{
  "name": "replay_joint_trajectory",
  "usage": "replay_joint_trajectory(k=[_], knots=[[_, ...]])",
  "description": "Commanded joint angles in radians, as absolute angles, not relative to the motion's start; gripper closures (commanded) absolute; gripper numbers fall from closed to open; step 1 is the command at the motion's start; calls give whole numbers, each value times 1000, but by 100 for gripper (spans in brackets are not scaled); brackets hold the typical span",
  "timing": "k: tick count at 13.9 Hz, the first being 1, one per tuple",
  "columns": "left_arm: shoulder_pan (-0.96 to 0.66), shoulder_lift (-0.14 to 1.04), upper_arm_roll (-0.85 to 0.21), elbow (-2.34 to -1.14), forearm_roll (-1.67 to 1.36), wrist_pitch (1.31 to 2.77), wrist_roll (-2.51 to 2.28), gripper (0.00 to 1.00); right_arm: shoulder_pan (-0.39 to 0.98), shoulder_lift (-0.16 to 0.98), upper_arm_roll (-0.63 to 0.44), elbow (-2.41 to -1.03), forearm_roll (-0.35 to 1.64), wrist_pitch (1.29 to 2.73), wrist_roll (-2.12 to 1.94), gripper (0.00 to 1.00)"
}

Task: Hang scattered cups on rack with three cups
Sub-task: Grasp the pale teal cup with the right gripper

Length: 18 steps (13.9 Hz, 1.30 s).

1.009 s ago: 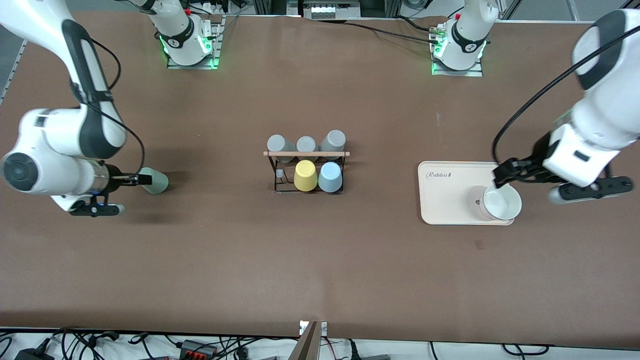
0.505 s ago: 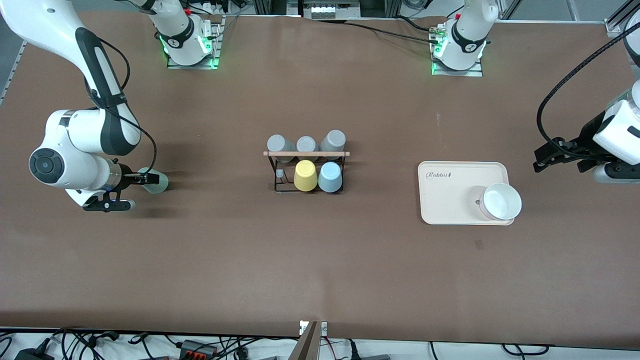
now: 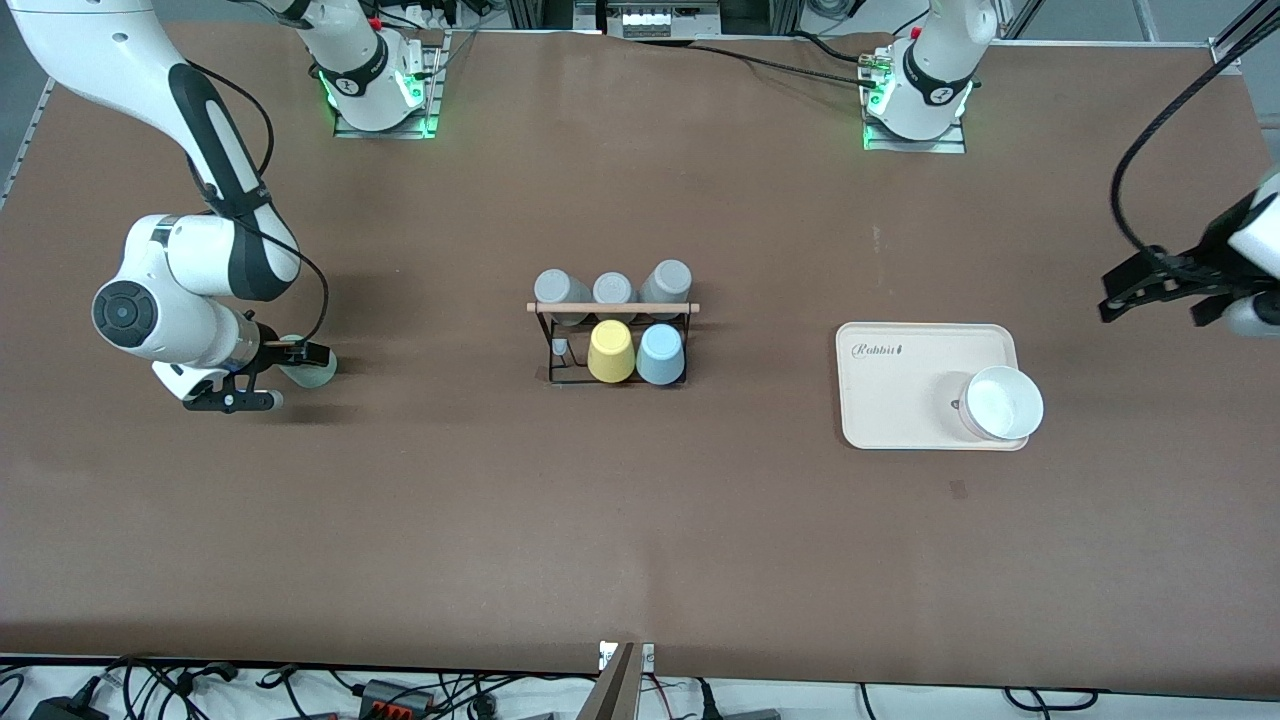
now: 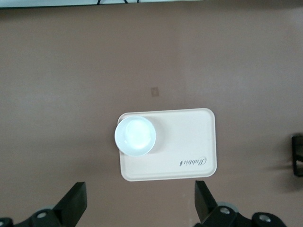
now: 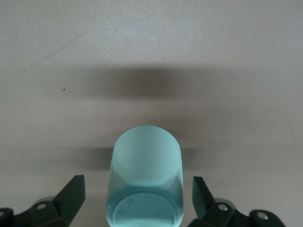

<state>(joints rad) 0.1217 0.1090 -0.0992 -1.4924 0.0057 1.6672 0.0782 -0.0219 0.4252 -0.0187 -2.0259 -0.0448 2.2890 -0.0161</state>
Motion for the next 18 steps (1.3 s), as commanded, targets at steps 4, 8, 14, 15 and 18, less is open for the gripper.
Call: replay_joint_trajectory(k=[4,8,14,15,18], knots=[[41,18,6,-1566,3,1609,124,0,-37,408,-18,-2057,-60,2318,-17,0],[54,21,1,-1546,-27,1614,40,0,-37,420,-17,-2052,-58,2324,-14,10],[51,25,-6,-1542,-34,1614,29,0,-34,410,-6,-1987,-52,2233,-21,66],[51,28,-6,-1528,-32,1609,29,0,-32,408,0,-1921,-48,2148,-21,67],[38,32,-9,-1525,-22,1612,-1,0,-23,426,70,-1659,-2,1881,-6,68]])
